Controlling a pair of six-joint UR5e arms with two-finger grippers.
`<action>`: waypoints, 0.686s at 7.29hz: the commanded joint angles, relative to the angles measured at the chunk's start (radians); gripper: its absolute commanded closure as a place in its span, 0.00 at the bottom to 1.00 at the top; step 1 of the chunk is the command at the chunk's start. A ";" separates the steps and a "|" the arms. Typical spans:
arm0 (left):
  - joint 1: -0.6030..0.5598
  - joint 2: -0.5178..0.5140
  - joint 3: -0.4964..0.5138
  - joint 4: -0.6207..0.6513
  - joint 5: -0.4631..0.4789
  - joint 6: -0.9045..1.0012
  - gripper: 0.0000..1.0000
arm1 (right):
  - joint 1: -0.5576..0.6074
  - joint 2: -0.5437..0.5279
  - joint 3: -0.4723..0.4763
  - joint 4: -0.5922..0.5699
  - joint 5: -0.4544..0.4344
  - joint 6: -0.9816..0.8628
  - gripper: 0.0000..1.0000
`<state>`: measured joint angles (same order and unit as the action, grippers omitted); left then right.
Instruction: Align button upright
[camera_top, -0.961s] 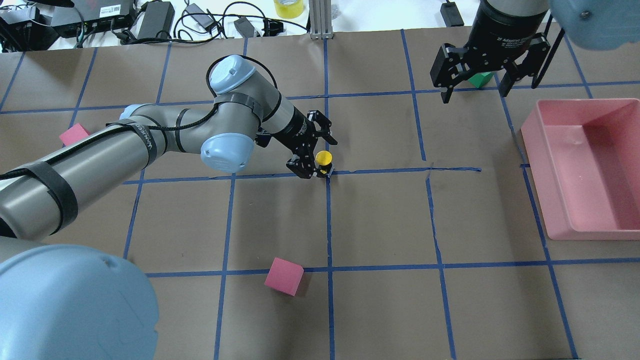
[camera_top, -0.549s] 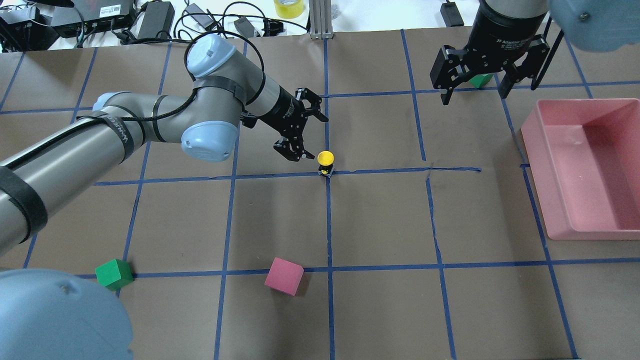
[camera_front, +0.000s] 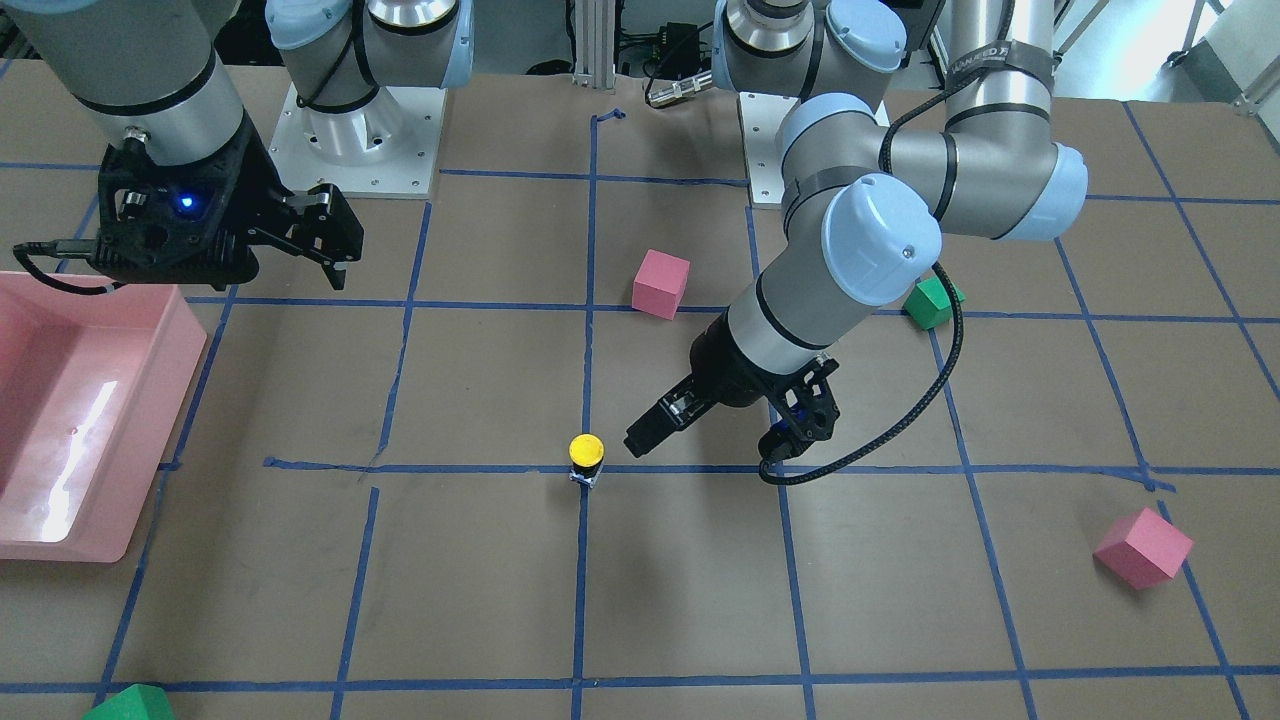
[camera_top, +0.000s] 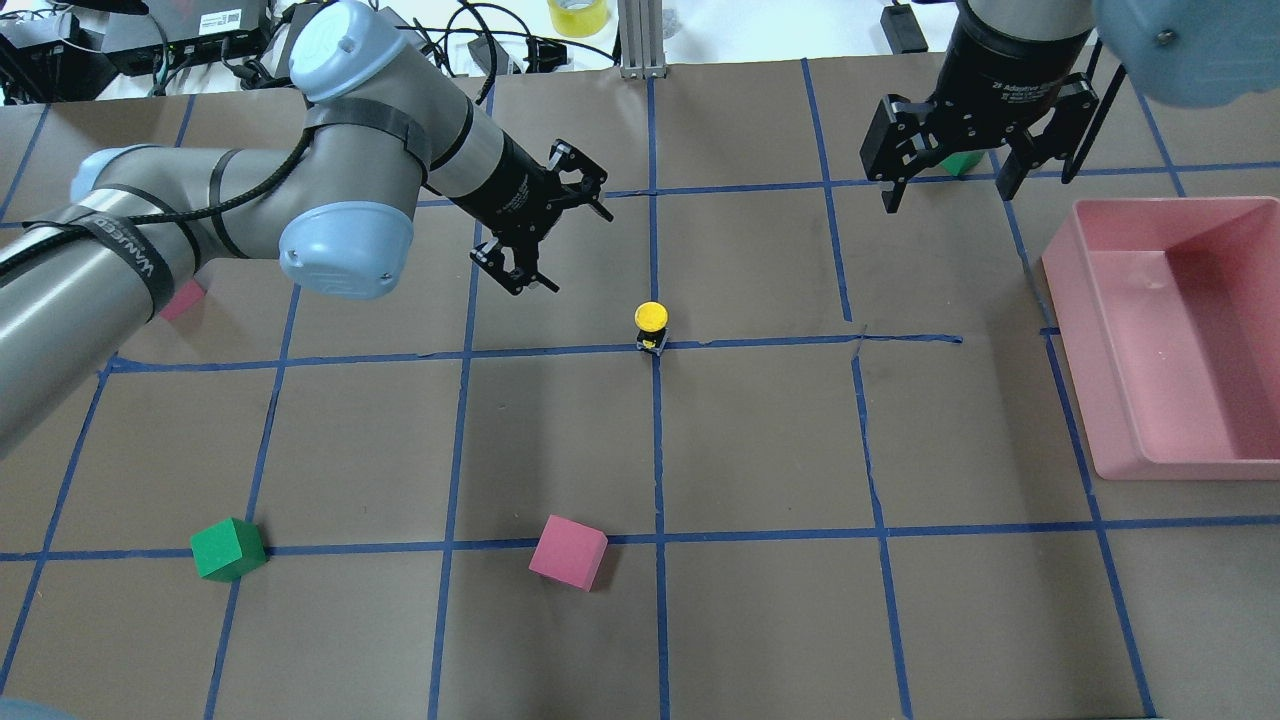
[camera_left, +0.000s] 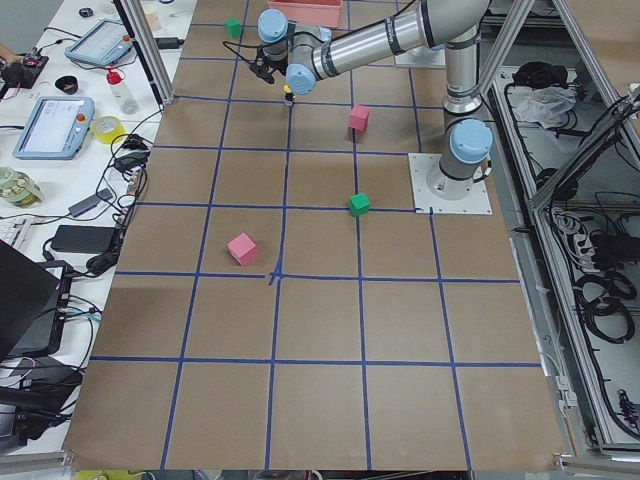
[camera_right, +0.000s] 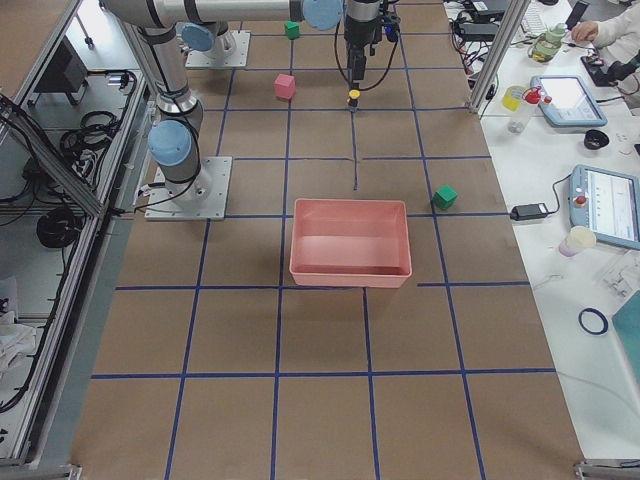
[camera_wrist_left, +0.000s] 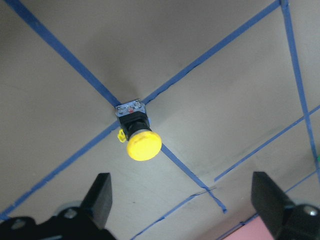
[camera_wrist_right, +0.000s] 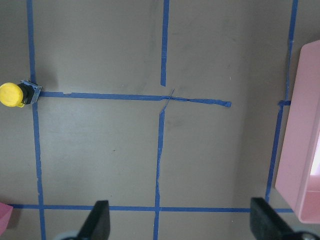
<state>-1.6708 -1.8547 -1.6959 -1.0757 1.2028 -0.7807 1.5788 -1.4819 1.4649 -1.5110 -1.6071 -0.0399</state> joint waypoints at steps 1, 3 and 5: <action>0.005 0.070 0.001 -0.108 0.200 0.392 0.00 | 0.000 0.000 0.000 0.000 -0.001 0.000 0.00; 0.003 0.121 0.028 -0.148 0.340 0.649 0.00 | 0.001 0.000 0.000 -0.002 0.001 0.000 0.00; 0.002 0.126 0.207 -0.336 0.385 0.689 0.00 | 0.000 0.000 0.000 -0.002 -0.001 -0.002 0.00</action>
<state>-1.6678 -1.7328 -1.5985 -1.2906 1.5471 -0.1306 1.5789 -1.4818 1.4650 -1.5123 -1.6073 -0.0415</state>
